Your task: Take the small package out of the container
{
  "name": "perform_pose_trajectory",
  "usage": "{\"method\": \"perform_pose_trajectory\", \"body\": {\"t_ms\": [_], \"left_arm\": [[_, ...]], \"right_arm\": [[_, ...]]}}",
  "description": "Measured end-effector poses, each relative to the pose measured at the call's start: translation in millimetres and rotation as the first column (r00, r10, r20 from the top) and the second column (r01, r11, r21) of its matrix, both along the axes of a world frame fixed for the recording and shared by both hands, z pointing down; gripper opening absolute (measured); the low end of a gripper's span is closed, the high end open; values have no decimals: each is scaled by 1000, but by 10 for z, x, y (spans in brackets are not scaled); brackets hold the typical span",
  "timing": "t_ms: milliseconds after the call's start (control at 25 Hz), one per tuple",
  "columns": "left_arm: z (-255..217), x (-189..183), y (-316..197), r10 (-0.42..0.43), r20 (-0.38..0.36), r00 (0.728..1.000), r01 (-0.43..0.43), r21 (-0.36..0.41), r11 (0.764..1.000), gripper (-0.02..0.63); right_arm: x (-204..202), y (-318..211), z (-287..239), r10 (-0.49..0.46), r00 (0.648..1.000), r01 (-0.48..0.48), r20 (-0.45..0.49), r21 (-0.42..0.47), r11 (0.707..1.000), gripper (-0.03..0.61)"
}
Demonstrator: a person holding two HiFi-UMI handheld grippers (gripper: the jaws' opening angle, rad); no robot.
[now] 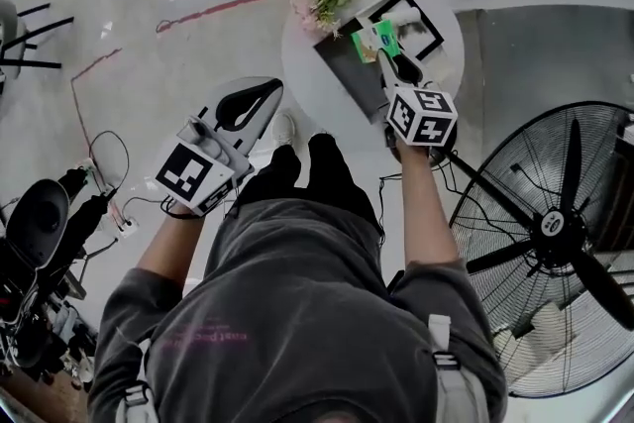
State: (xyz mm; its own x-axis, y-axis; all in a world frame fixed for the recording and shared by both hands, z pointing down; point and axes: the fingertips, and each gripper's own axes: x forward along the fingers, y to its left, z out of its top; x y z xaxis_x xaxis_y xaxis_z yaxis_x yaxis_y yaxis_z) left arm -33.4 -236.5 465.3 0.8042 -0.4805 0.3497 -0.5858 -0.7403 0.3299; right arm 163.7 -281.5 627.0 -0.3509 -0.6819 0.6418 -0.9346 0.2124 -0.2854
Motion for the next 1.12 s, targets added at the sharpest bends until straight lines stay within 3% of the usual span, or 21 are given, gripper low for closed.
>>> {"method": "perform_pose_trajectory", "body": {"t_ms": [400, 1120], "left_arm": [[-326, -134, 171, 34, -25, 999, -32, 77, 996, 15], [-884, -284, 374, 35, -94, 995, -15, 207, 978, 15]], "right_arm": [[-97, 323, -711, 28, 999, -33, 46, 111, 993, 100], [-474, 795, -2098, -81, 996, 87, -35, 332, 939, 100]]}}
